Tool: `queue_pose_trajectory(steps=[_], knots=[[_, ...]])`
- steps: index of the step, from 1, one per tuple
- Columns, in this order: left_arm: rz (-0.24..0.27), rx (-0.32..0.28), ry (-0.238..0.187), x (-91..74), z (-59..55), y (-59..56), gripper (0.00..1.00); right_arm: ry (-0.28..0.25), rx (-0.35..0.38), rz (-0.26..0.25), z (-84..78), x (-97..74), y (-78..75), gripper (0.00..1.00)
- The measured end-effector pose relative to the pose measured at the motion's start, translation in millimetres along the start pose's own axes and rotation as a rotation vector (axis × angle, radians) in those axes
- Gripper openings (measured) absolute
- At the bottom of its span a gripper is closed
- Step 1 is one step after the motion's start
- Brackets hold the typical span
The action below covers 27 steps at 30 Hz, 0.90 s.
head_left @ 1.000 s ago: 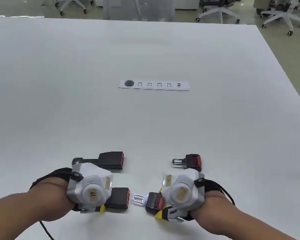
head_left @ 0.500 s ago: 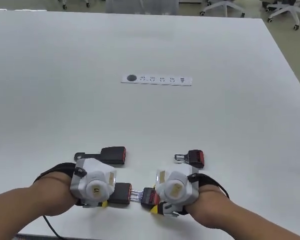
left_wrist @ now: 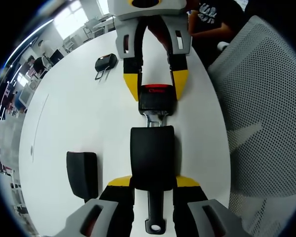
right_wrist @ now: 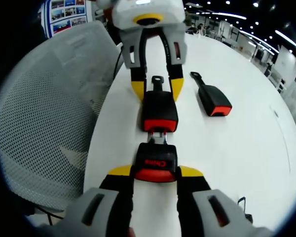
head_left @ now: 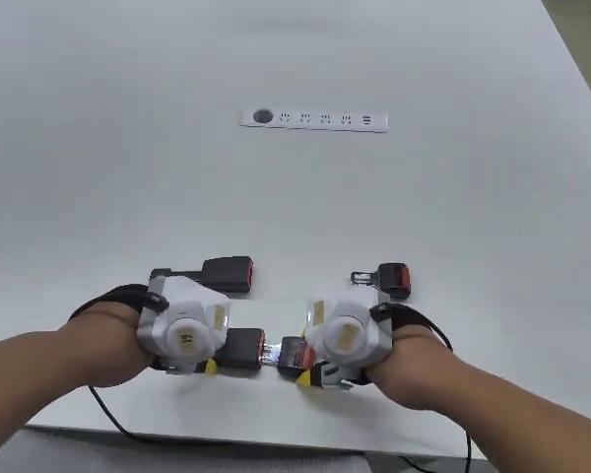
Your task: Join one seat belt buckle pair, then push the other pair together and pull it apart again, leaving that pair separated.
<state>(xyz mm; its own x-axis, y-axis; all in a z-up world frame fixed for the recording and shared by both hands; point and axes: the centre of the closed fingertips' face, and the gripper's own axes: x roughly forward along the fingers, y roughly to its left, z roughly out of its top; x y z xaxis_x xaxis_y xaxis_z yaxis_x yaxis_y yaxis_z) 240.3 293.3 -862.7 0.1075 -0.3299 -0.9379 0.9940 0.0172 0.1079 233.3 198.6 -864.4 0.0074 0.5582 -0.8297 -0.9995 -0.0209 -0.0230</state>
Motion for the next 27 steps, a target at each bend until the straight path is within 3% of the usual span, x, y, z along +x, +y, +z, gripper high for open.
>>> queue_pose_trajectory(steps=[3,7,27], knots=[[-0.006,0.007,0.005,0.4,0.1,-0.1,0.29,0.026,-0.015,-0.002,1.6,1.9,-1.5,0.33],[0.005,-0.022,-0.006,0.2,-0.5,1.5,0.29,0.029,-0.003,-0.011,3.8,4.2,-3.6,0.32],[0.006,-0.011,0.004,0.4,0.2,1.6,0.29,0.073,-0.035,-0.008,5.0,3.9,-5.3,0.32]])
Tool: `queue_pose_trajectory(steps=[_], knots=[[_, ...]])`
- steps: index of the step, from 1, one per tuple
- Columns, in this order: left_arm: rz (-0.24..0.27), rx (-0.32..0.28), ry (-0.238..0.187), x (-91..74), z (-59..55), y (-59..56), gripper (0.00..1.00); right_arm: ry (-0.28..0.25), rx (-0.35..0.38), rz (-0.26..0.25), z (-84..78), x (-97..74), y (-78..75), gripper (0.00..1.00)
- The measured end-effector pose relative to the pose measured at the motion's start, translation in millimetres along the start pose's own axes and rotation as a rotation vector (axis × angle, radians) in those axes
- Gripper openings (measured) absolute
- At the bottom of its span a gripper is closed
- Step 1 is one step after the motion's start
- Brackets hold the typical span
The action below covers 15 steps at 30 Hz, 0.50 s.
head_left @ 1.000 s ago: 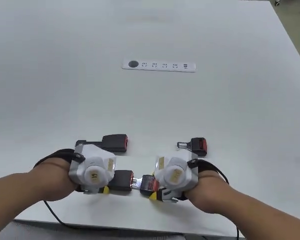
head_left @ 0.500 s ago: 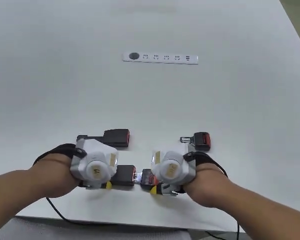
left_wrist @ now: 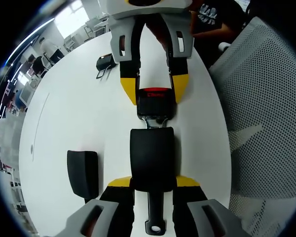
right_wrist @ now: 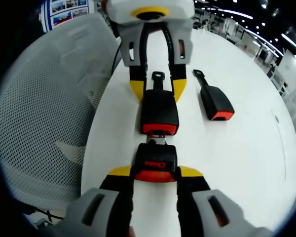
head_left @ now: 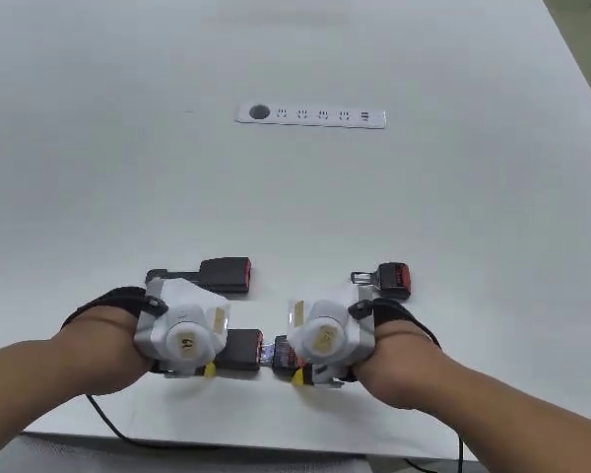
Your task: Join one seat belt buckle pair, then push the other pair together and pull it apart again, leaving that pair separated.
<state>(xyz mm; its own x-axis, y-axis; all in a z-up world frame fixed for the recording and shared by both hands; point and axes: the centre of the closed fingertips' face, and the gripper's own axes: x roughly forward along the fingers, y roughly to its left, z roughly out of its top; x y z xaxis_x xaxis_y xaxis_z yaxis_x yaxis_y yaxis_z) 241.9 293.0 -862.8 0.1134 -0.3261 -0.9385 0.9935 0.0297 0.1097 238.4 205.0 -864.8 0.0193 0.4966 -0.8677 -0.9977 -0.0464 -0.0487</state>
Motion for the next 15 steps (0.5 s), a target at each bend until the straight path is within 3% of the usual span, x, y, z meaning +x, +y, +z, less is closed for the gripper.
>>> queue_pose_trajectory(steps=[15], knots=[[-0.005,0.007,0.008,0.1,-0.3,-0.1,0.29,-0.002,0.011,0.015,5.0,3.8,-1.1,0.32]])
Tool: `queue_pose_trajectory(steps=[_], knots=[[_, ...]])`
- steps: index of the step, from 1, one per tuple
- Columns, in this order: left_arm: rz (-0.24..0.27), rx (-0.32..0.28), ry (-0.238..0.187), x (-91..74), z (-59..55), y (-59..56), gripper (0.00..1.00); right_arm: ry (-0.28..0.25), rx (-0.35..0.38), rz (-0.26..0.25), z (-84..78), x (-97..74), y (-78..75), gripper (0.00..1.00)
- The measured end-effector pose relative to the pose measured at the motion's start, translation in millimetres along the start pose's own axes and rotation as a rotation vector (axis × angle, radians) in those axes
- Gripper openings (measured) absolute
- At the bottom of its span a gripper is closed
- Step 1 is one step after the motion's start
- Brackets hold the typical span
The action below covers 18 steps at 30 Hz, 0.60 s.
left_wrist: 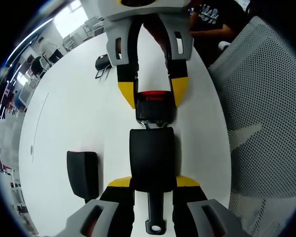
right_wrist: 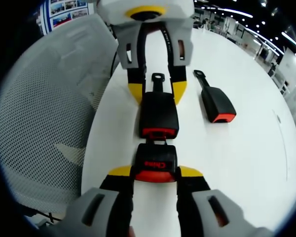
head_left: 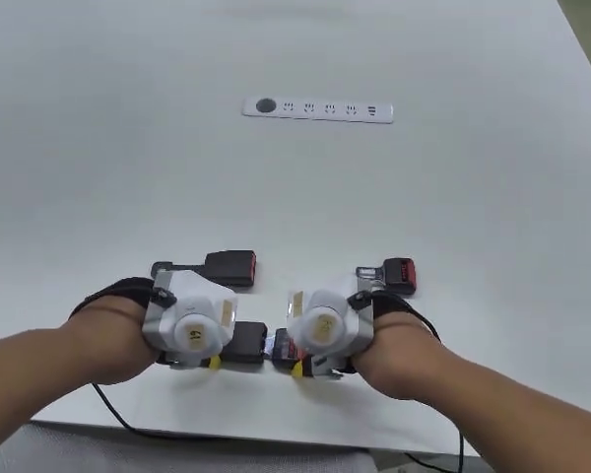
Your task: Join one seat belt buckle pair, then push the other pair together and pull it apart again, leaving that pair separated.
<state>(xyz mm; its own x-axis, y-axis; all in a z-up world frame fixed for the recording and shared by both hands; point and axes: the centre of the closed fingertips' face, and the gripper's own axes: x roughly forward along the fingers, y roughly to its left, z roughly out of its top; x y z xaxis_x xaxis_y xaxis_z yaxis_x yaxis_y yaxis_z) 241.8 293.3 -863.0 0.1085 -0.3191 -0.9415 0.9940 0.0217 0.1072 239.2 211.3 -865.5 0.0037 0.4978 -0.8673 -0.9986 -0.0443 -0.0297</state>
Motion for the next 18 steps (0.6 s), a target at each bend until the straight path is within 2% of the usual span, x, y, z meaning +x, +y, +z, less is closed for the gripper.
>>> queue_pose_trajectory(steps=[6,7,8,9,18], knots=[[-0.005,0.007,0.0,0.3,0.2,-0.1,0.28,-0.003,0.006,-0.001,4.1,2.4,0.2,0.32],[-0.007,0.011,0.003,0.6,0.2,-0.3,0.28,-0.02,0.009,0.006,7.8,3.5,1.0,0.32],[-0.008,0.004,0.003,0.5,0.1,-0.6,0.28,0.026,0.051,0.011,-0.5,0.4,6.2,0.32],[-0.007,0.008,0.003,0.4,0.3,-0.7,0.28,0.0,0.023,0.006,4.9,-0.3,2.9,0.32],[-0.002,0.004,0.008,-1.1,-2.0,-0.3,0.29,-0.001,0.025,0.002,4.0,0.0,2.5,0.32]])
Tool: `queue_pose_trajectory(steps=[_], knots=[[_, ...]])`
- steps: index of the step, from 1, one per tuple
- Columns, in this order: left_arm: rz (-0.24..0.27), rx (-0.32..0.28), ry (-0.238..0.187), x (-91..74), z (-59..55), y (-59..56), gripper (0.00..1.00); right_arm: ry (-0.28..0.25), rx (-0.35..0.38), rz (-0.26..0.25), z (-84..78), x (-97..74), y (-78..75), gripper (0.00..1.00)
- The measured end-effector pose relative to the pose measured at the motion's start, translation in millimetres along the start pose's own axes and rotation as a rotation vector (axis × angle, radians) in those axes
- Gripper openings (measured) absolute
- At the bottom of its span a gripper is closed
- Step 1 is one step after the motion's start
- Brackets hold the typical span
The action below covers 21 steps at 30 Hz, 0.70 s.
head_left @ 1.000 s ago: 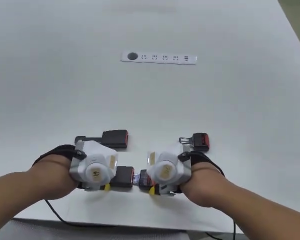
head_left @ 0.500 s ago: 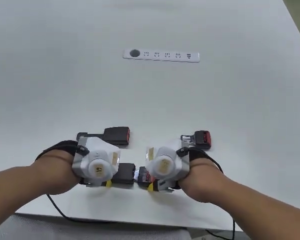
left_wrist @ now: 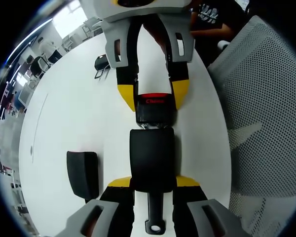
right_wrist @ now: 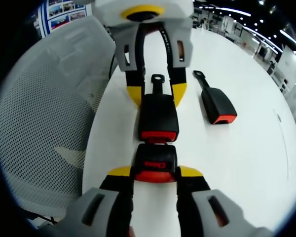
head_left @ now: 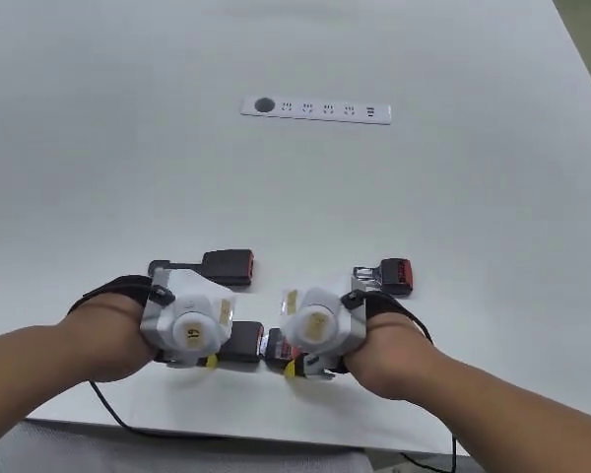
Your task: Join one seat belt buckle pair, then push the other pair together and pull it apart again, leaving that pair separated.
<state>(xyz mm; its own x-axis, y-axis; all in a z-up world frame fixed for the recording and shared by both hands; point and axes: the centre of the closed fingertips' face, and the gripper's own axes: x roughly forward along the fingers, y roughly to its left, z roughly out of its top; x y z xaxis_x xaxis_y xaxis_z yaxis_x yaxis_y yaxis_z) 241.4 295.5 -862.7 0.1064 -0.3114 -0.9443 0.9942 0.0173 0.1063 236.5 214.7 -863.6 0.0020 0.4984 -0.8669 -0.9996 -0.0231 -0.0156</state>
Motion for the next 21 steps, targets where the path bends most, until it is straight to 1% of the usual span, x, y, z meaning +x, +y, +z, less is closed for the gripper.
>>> queue_pose_trajectory(steps=[1,2,3,7,12,15,18,21], knots=[[-0.002,0.004,-0.009,-0.4,-0.8,-0.2,0.29,-0.011,-0.014,-0.002,0.3,-0.8,-0.2,0.32],[-0.005,0.009,-0.012,-0.5,-1.2,0.2,0.29,-0.032,-0.056,-0.011,1.7,-2.2,-1.3,0.32],[-0.007,0.013,-0.016,-0.5,-0.7,0.3,0.29,-0.03,-0.03,-0.012,-1.5,-2.7,0.4,0.32],[-0.009,0.005,-0.034,-1.3,-2.1,1.4,0.28,-0.043,-0.017,-0.009,-1.6,-1.1,-1.7,0.32],[-0.003,0.001,-0.02,-1.4,-3.2,1.6,0.28,-0.048,-0.006,-0.009,-1.5,-0.5,-2.1,0.31],[-0.009,-0.02,-0.019,-1.4,-3.8,2.5,0.28,-0.049,-0.004,-0.015,-0.7,-1.0,-1.1,0.32],[-0.014,-0.008,-0.007,-1.6,-3.4,1.3,0.28,-0.058,-0.005,-0.021,-0.6,-1.4,-1.3,0.32],[-0.018,0.003,0.005,-1.9,-4.0,1.6,0.28,-0.065,0.011,-0.015,-0.6,-1.1,-2.3,0.32]])
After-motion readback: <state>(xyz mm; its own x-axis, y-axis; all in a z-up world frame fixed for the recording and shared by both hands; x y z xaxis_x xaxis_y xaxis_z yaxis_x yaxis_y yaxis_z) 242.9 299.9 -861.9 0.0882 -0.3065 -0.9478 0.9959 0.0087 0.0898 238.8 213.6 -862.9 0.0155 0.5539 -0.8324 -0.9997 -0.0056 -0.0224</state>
